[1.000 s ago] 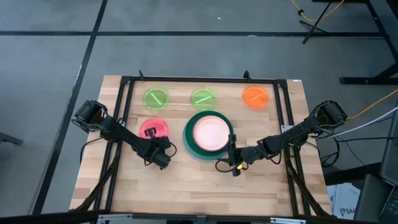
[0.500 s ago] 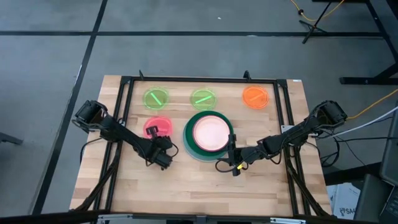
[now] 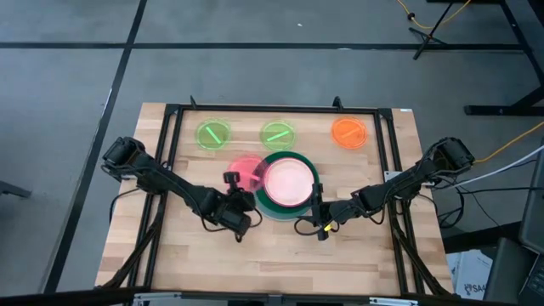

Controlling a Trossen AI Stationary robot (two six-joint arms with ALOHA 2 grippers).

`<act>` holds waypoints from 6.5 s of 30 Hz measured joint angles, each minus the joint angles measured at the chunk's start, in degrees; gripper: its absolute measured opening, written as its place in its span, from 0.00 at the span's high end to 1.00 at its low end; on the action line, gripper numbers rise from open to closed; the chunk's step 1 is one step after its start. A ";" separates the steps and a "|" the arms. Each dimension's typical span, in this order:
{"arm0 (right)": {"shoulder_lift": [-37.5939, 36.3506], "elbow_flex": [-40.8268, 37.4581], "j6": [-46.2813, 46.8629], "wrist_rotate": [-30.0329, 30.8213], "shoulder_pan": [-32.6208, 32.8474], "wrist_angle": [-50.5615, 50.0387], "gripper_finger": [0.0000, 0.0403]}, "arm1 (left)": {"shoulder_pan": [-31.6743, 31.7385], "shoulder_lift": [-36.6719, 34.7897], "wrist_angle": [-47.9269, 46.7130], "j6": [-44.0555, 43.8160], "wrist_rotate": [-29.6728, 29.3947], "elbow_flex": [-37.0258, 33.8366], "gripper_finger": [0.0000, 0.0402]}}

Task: Stack plastic plates
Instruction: Stack the light pink plate on top of white plate, then stack the left light green plate on top of pink plate

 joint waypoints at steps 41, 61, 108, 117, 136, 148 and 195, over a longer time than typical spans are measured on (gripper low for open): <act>-16.02 -0.04 7.14 -3.21 0.07 -19.78 0.66 | 10.14 11.15 38.26 22.55 18.36 0.03 0.99; -16.00 -0.04 8.46 -3.21 0.07 -20.46 0.66 | 7.65 3.19 27.17 22.12 20.53 0.04 0.73; -15.98 -0.63 8.11 -1.04 0.02 -19.04 0.66 | 40.76 -19.37 18.54 10.01 19.08 -26.74 0.64; -15.98 -0.63 8.09 -1.04 0.02 -19.18 0.66 | 49.10 -18.16 17.06 10.56 24.70 -26.72 0.57; -15.98 -0.63 8.09 -1.02 0.01 -19.31 0.66 | 52.61 -7.03 19.30 18.94 19.12 -26.66 0.58; -15.98 -0.63 8.09 -1.02 0.01 -19.32 0.66 | 52.50 -5.71 19.76 19.61 19.25 -26.55 0.75; -15.98 -0.63 7.91 0.31 0.00 -19.06 0.66 | 17.86 -2.97 36.57 26.77 23.46 -6.15 0.98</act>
